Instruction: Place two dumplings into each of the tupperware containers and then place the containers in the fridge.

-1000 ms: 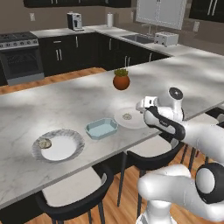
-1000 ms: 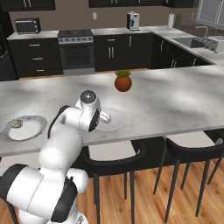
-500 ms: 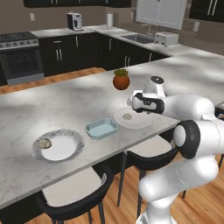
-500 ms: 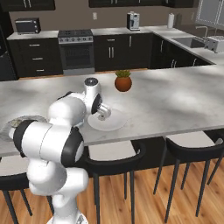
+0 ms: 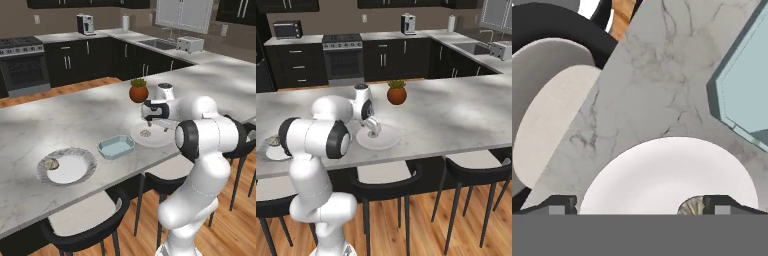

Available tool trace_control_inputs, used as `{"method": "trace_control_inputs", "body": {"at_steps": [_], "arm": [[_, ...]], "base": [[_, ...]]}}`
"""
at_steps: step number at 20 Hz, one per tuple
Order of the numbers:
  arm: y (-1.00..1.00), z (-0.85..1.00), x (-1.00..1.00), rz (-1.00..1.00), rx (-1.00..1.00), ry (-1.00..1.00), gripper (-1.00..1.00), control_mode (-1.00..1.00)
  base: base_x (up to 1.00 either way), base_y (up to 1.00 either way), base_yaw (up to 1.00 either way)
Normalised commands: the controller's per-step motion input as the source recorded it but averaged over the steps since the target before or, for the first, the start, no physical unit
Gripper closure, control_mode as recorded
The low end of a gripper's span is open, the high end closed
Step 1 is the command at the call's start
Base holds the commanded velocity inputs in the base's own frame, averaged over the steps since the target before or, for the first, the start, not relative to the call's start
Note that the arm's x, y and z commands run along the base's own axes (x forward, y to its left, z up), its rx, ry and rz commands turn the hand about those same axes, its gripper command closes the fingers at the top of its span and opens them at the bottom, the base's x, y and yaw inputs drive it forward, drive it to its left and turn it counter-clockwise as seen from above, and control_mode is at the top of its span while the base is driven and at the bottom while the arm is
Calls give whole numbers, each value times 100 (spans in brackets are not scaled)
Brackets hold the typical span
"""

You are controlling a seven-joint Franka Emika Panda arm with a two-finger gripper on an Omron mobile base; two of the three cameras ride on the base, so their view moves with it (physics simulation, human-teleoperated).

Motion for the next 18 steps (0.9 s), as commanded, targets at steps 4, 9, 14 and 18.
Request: {"method": "trace_control_inputs", "body": {"at_steps": [4, 9, 14, 18], "arm": [[0, -36, 39, -11, 0, -5, -100, -100], [2, -16, 37, -4, 0, -16, -100, -100], [6, -23, 9, 0, 0, -13, -100, -100], [17, -20, 22, 0, 0, 0, -100, -100]], "base": [[0, 0, 0], [0, 0, 0], [0, 0, 0], [0, 0, 0]]}}
